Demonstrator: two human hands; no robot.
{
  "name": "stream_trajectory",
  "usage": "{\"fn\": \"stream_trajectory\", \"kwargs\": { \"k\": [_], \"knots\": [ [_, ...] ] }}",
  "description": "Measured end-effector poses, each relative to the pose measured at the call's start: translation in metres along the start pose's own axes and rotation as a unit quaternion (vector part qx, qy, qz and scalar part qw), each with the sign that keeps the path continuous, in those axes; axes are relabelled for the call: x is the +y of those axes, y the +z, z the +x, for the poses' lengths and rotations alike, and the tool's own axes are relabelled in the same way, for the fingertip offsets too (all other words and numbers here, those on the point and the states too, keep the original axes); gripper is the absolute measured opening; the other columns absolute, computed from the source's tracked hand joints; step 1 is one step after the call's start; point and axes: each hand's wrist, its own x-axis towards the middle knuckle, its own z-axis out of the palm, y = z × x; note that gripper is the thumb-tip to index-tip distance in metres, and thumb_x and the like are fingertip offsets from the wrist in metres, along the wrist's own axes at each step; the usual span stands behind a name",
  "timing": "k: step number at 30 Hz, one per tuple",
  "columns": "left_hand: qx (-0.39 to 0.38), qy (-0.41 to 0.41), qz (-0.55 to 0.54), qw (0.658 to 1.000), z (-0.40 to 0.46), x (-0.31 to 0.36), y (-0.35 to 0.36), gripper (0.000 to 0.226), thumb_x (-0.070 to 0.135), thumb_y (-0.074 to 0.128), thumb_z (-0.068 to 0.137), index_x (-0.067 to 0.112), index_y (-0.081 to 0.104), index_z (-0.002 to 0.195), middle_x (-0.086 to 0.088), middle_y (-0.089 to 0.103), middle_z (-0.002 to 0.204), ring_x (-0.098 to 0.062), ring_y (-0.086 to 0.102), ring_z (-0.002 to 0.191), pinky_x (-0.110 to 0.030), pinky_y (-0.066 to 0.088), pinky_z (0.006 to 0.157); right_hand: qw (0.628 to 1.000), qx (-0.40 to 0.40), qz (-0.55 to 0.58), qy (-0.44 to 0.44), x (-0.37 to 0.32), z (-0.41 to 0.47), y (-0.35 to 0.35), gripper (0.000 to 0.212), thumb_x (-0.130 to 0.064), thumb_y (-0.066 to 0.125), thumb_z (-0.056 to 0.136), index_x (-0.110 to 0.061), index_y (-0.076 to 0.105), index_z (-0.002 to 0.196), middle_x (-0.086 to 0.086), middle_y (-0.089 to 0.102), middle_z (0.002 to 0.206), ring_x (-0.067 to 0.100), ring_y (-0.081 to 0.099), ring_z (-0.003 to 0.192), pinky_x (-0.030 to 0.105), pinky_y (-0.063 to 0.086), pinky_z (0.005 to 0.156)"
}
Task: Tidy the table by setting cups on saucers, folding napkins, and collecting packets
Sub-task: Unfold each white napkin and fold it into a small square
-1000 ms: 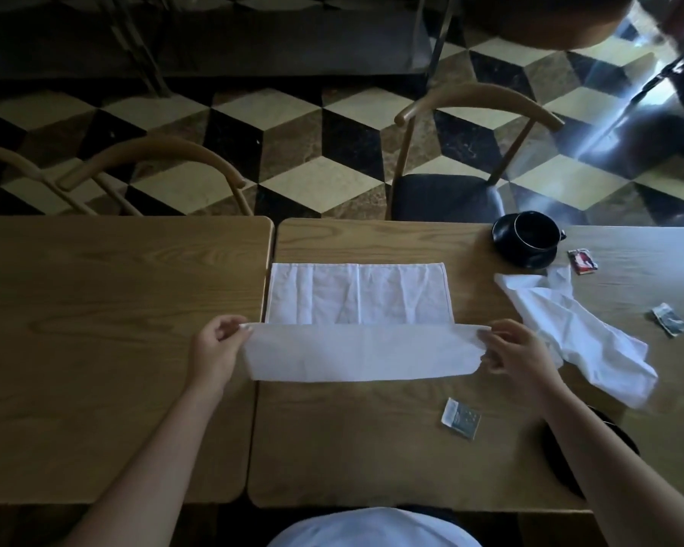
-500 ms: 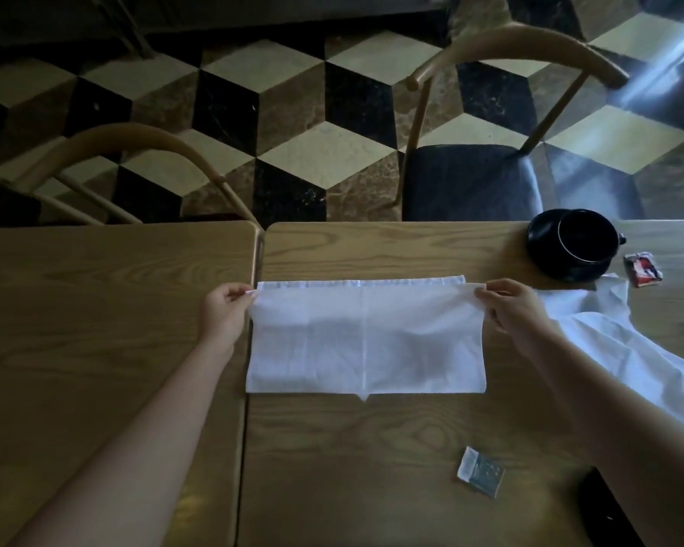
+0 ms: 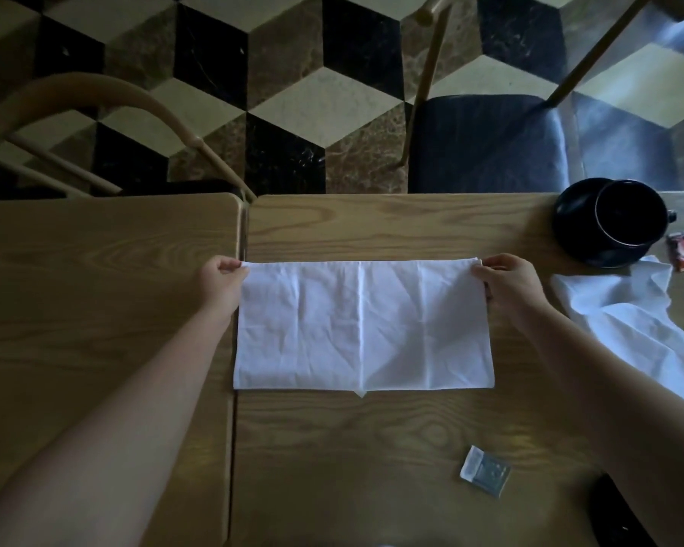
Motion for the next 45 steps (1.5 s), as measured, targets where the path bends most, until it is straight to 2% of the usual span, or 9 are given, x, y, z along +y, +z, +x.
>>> {"fn": "stream_trajectory", "kwargs": {
  "k": [5,10,16,20,24,35,39,42,45],
  "knots": [
    [0.053,0.096,0.121,0.987,-0.030,-0.004,0.000,0.011,0.016,0.057,0.093,0.012,0.054,0.103,-0.014,0.062,0.095,-0.029,0.058,0.085,-0.043,0.049,0.075,0.969,0.127,-0.166,-0.134,-0.004,-0.021,0.011,0.024,-0.029,0.063,0.092,-0.014,0.060,0.110,0.002,0.059,0.110,0.016,0.055,0.084,0.033,0.046,0.073],
    [-0.143,0.251,0.186,0.939,-0.127,-0.016,0.040,0.013,0.030,0.052,0.095,0.025,0.052,0.083,0.004,0.059,0.068,-0.011,0.056,0.059,-0.027,0.040,0.052,0.966,0.035,-0.133,-0.218,0.005,-0.088,0.077,0.015,-0.010,0.056,0.092,-0.015,0.066,0.101,0.001,0.069,0.099,0.018,0.064,0.077,0.032,0.051,0.070],
    [-0.221,0.072,0.129,0.964,-0.183,-0.041,0.067,0.032,0.033,0.050,0.096,0.014,0.056,0.072,0.003,0.064,0.065,-0.016,0.062,0.066,-0.028,0.048,0.062,0.967,-0.193,-0.078,-0.149,0.050,-0.165,0.144,0.013,-0.017,0.052,0.091,-0.026,0.062,0.090,-0.012,0.069,0.079,0.002,0.065,0.073,0.023,0.050,0.066],
    [-0.213,-0.088,0.052,0.972,-0.172,-0.062,0.039,0.036,0.034,0.042,0.099,0.009,0.062,0.082,-0.009,0.070,0.061,-0.028,0.069,0.053,-0.042,0.057,0.057,0.981,-0.128,-0.083,-0.118,0.079,-0.162,0.122,0.014,-0.010,0.060,0.090,-0.018,0.069,0.097,-0.004,0.074,0.087,0.009,0.069,0.081,0.026,0.053,0.073],
    [-0.169,-0.240,-0.018,0.956,-0.142,-0.084,-0.003,0.059,0.048,0.034,0.100,-0.001,0.060,0.083,-0.021,0.068,0.056,-0.030,0.064,0.041,-0.026,0.050,0.040,0.995,-0.026,-0.072,-0.055,0.096,-0.144,0.066,0.015,-0.012,0.060,0.088,-0.020,0.072,0.093,-0.009,0.071,0.085,0.006,0.066,0.081,0.023,0.049,0.068],
    [-0.020,-0.314,-0.141,0.939,-0.166,-0.082,0.001,0.049,0.042,0.035,0.098,0.009,0.057,0.069,-0.008,0.063,0.053,-0.017,0.058,0.036,-0.021,0.040,0.040,0.984,0.006,-0.170,-0.049,0.067,-0.106,0.015,0.015,-0.017,0.057,0.086,-0.018,0.071,0.092,-0.003,0.070,0.086,0.012,0.064,0.076,0.026,0.046,0.061],
    [-0.132,-0.433,-0.315,0.834,-0.217,-0.043,0.062,0.051,0.044,0.036,0.102,0.011,0.054,0.068,-0.006,0.062,0.045,-0.018,0.058,0.035,-0.019,0.042,0.043,0.952,0.015,-0.243,-0.185,0.018,-0.071,0.023,0.024,-0.011,0.057,0.088,-0.015,0.070,0.109,0.004,0.069,0.111,0.025,0.062,0.104,0.035,0.050,0.084],
    [-0.262,-0.493,-0.360,0.748,-0.258,-0.016,0.106,0.026,0.022,0.050,0.100,0.001,0.062,0.091,-0.019,0.070,0.088,-0.031,0.068,0.079,-0.038,0.054,0.069,0.894,-0.029,-0.374,-0.245,-0.019,-0.041,0.030,0.042,-0.014,0.060,0.091,-0.019,0.058,0.132,0.006,0.056,0.139,0.031,0.046,0.128,0.046,0.044,0.099],
    [-0.316,-0.486,-0.389,0.716,-0.287,0.000,0.130,0.022,0.008,0.045,0.101,-0.002,0.056,0.117,-0.020,0.056,0.121,-0.038,0.055,0.117,-0.046,0.054,0.086,0.849,-0.079,-0.465,-0.236,-0.045,-0.022,0.039,0.055,-0.018,0.064,0.089,-0.025,0.048,0.141,0.006,0.047,0.144,0.032,0.039,0.134,0.055,0.036,0.105]
  ]
}}
